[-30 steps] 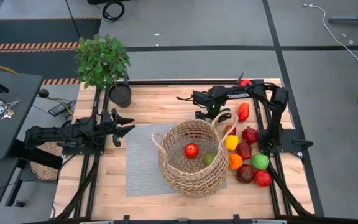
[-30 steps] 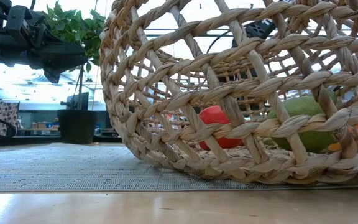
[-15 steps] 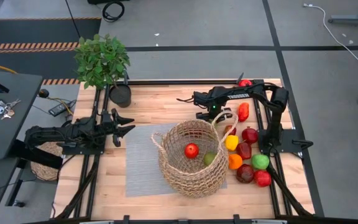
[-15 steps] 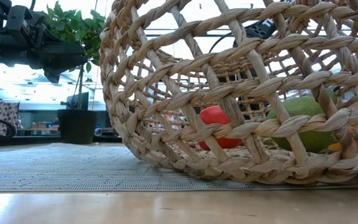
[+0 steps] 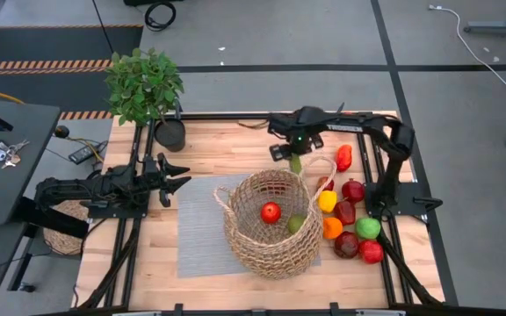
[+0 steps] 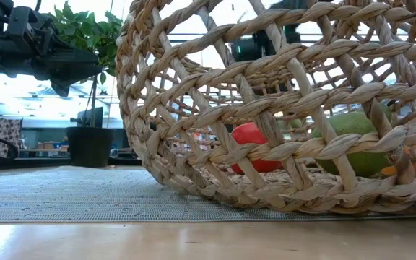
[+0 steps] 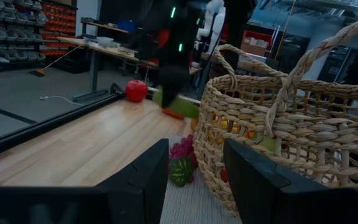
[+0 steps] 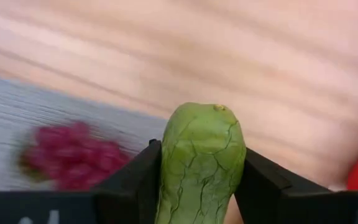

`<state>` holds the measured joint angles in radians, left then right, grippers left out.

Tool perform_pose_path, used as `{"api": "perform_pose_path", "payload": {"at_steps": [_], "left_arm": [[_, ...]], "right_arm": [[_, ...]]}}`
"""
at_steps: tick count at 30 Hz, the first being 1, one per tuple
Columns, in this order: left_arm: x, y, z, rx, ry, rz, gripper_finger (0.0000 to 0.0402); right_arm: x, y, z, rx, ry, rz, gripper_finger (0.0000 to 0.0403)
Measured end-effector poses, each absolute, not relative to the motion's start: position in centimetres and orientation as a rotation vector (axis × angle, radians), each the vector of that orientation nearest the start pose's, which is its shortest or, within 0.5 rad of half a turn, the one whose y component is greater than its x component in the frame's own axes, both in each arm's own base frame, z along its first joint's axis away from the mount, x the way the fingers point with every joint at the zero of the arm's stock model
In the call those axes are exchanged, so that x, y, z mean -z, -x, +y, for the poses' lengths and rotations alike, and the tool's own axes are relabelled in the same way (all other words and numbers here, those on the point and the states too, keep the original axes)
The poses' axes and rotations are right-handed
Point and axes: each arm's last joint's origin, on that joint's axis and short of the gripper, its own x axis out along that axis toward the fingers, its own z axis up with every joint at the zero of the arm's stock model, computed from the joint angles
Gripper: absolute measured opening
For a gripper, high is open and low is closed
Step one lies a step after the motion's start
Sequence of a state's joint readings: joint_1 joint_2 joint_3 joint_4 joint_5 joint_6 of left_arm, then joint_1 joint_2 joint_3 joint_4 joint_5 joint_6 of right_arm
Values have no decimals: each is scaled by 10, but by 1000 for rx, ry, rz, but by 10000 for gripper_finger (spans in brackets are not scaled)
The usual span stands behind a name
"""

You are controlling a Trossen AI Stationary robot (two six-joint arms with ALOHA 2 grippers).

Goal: Build produce basket
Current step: Put the green cucumber into the basket

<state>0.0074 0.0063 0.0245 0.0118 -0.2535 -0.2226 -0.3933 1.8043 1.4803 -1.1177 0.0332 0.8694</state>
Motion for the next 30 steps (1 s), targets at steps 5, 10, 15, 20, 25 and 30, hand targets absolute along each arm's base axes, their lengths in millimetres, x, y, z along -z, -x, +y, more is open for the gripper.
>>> {"api": "perform_pose_path", "payload": {"at_steps": [5,10,15,20,25,30], "left_arm": [[-172,-96,8,-257,225,-58,160],[-172,-96,8,-256,225,-59,160],[-172,-96,8,-256,225,-59,160],[-173,-96,8,-256,225,-59,160],[-172,-96,8,-257,225,-58,160],[-172,-96,8,-257,225,-58,160]], "right_arm": [[-313,-321,-119,898,-786,973,172],[-374,-312,-86,830,-619,694,174],[-409,-293,-51,771,-531,522,175],[-428,-280,-18,736,-455,424,176],[-429,-278,5,691,-383,434,176],[-422,-282,24,608,-267,486,177]]}}
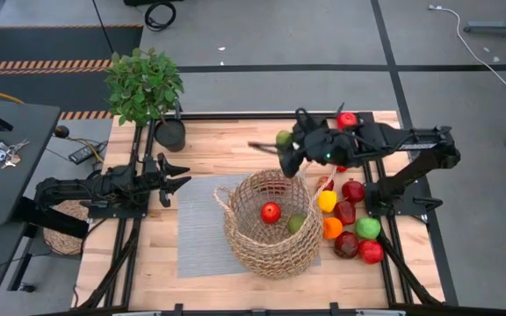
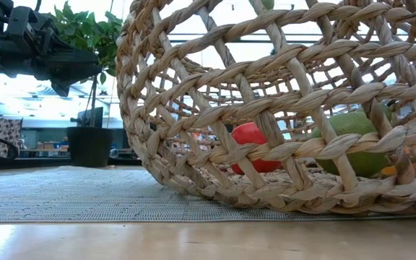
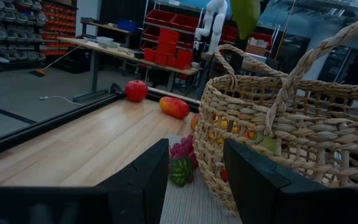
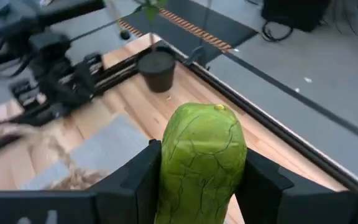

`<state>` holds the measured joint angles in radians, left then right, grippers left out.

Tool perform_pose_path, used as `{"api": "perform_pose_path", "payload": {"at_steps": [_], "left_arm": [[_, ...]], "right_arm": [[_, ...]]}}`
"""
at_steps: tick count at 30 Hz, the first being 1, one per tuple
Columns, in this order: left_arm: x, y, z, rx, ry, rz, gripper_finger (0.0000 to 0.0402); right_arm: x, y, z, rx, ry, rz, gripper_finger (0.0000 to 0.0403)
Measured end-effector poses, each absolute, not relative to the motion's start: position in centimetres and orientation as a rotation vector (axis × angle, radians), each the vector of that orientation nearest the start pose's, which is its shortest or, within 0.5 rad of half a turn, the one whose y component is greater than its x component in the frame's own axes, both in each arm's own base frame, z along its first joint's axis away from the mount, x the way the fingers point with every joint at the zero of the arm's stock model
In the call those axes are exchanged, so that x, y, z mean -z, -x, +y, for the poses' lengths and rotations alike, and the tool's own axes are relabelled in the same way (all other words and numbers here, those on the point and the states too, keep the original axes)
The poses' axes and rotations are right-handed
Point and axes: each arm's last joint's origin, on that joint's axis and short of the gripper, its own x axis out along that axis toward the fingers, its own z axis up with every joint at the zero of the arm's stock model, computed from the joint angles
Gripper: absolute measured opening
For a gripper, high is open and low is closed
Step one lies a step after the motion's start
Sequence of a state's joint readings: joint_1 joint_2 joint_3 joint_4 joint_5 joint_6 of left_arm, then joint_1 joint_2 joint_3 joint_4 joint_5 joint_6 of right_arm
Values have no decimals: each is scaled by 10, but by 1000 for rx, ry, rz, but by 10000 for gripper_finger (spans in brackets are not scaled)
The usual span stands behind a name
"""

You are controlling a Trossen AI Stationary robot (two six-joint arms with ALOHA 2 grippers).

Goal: Build produce basket
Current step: Put the green cucumber into the basket

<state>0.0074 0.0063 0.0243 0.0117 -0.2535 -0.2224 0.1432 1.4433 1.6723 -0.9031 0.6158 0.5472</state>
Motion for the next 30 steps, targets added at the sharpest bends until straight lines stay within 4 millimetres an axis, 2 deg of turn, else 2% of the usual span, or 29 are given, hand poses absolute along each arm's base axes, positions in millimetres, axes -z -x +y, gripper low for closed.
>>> {"api": "perform_pose_path", "payload": {"at_steps": [5,12,18,25,30], "left_arm": [[-173,-96,8,-256,225,-62,160],[-173,-96,8,-255,226,-71,160],[-173,-96,8,-255,227,-73,160],[-174,-96,8,-255,227,-74,160],[-174,-96,8,-255,227,-76,160]], "right_arm": [[-400,-287,43,417,-133,600,177],[-361,-306,61,110,-104,591,177],[-324,-328,54,-23,-208,662,174],[-288,-373,51,-187,-282,780,172],[-259,-387,52,-260,-324,900,177]]}}
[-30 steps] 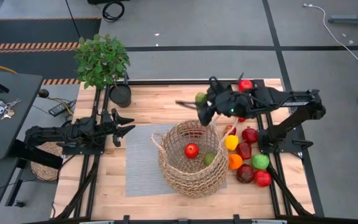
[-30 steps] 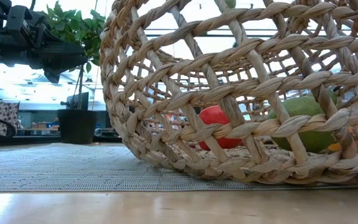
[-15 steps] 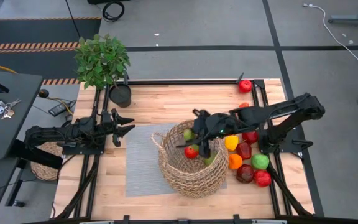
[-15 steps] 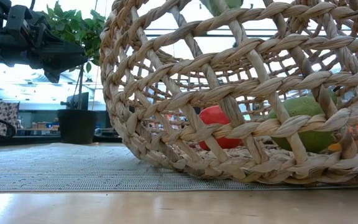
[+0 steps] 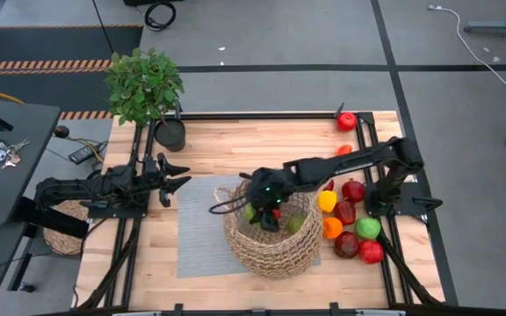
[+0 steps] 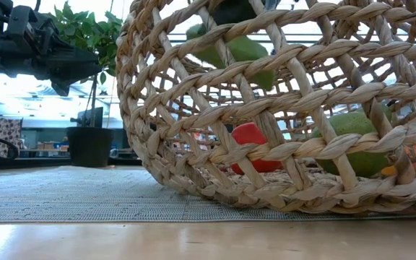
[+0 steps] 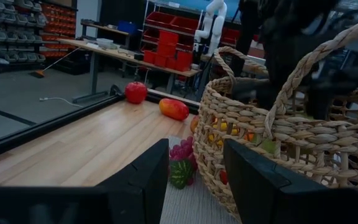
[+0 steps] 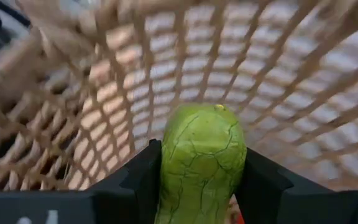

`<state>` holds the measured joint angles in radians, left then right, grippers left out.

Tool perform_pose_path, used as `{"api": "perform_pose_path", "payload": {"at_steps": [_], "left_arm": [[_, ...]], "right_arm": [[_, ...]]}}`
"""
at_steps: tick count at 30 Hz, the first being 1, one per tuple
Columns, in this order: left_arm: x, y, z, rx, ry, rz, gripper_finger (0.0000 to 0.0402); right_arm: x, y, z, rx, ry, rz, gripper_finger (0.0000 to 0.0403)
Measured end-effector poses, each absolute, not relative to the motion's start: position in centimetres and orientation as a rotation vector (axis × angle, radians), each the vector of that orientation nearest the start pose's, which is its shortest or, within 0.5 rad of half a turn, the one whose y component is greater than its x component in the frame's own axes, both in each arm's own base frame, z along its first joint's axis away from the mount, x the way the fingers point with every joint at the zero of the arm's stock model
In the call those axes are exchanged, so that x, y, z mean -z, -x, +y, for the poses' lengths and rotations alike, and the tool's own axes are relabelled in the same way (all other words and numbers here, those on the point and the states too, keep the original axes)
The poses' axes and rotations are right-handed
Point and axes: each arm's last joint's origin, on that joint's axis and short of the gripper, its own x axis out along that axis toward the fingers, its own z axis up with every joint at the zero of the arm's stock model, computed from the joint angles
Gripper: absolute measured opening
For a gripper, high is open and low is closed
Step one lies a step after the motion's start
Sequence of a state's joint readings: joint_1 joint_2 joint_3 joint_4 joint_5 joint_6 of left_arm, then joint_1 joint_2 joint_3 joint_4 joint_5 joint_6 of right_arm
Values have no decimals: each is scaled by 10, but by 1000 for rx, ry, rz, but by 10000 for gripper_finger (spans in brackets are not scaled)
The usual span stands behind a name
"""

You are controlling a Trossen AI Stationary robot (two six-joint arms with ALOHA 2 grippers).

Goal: Build produce basket
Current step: Put the green cucumber into the basket, then adjust the basket

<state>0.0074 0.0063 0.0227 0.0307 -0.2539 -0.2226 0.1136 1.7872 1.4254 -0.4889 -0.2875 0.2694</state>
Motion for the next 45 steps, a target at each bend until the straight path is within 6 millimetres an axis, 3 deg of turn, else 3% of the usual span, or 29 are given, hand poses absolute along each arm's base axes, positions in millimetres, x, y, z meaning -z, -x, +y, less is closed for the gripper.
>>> {"api": "perform_pose_path", "payload": {"at_steps": [6,12,16,22,25,27,32,37,45], "left_arm": [[-174,-96,8,-255,227,-76,160],[-174,-96,8,-254,227,-77,160],[-174,-96,8,-254,227,-78,160],[-174,-96,8,-254,228,-79,160],[-174,-95,8,-254,228,-80,160],[-174,-95,8,-254,228,-80,160],[-174,-95,8,-254,228,-80,160],[-174,-95,8,-254,228,-80,160],[-174,-95,8,-254,228,-80,160]], "right_arm": [[-244,-385,50,-240,-333,1009,212],[-262,-379,42,-214,-333,953,280],[-290,-361,37,-155,-315,901,310],[-352,-310,14,55,-179,733,310],[-369,-286,-2,156,-167,715,309],[-371,-280,-8,176,-168,726,309],[-357,-296,-10,110,-120,778,308],[-326,-322,-24,97,-60,874,308],[-305,-370,-35,-54,-37,930,308]]}}
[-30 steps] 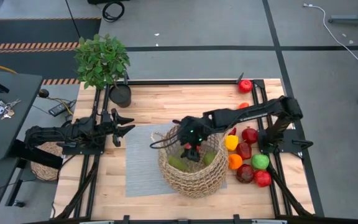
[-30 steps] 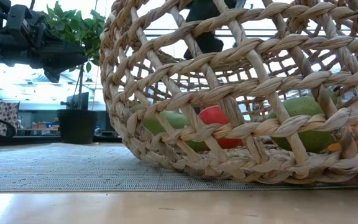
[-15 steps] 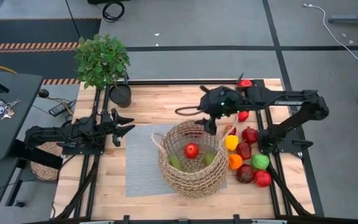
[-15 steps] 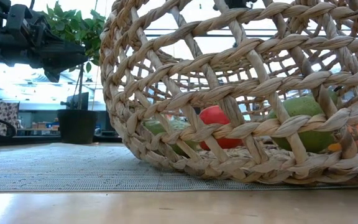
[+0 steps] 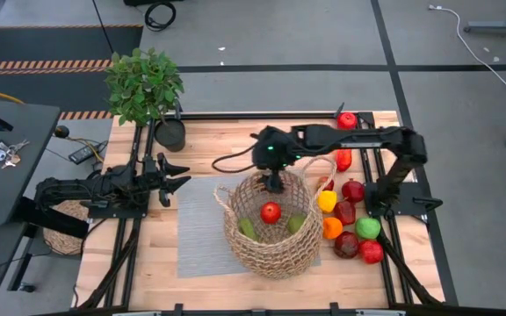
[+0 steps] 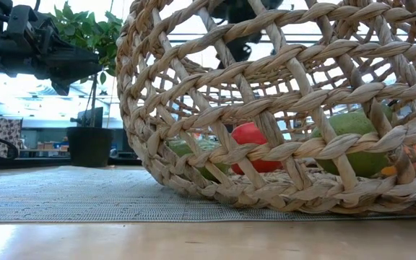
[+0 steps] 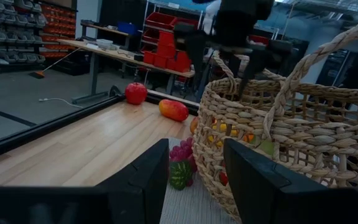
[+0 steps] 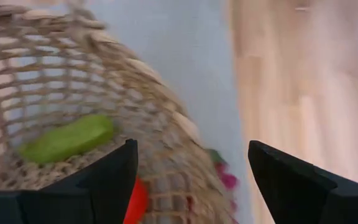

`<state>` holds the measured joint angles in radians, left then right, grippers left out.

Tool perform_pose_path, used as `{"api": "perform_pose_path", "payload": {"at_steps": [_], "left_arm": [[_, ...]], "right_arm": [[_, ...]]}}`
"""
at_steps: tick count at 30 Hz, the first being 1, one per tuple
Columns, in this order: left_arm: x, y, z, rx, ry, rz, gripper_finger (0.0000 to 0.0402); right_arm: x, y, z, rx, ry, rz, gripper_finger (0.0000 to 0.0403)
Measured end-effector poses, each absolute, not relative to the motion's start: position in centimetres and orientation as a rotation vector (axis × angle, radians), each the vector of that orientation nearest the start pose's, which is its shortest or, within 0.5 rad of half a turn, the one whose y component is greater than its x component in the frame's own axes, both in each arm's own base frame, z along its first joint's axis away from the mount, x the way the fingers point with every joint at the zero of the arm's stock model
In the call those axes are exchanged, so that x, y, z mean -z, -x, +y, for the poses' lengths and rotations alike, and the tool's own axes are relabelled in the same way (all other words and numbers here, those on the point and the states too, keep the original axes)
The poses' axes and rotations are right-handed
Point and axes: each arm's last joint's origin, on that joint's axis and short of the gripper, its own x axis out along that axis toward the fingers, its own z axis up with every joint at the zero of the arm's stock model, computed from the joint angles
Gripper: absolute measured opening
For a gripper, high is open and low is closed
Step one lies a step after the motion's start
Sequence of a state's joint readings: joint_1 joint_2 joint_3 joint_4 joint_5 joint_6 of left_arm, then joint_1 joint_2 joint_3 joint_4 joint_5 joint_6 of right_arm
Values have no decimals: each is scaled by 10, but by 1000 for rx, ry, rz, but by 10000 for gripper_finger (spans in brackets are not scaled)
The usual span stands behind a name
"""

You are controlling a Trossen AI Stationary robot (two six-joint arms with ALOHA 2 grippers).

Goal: Build produce basket
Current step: Adjust the basket

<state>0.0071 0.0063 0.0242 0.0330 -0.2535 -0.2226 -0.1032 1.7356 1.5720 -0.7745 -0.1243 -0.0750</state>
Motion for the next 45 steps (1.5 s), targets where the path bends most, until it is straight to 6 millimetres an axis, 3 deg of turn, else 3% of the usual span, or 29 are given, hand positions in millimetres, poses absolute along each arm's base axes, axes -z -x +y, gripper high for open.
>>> {"api": "perform_pose_path", "payload": {"at_steps": [4,7,13,19,26,32,45], "left_arm": [[-174,-95,8,-254,228,-80,160],[-174,-95,8,-254,228,-80,160],[-174,-95,8,-254,228,-80,160],[-175,-95,8,-254,228,-80,160],[-175,-95,8,-254,228,-80,160],[-175,-95,8,-254,228,-80,160],[-175,-95,8,-254,228,-81,160]], "right_arm": [[-295,-391,-36,-81,18,984,303],[-286,-403,-39,-75,54,1025,272],[-274,-420,-42,-120,40,1033,147],[-269,-423,-41,-143,24,1034,22],[-294,-423,-38,-131,-101,882,39],[-316,-428,-37,-103,-138,710,22],[-305,-429,-45,-32,-159,762,73]]}}
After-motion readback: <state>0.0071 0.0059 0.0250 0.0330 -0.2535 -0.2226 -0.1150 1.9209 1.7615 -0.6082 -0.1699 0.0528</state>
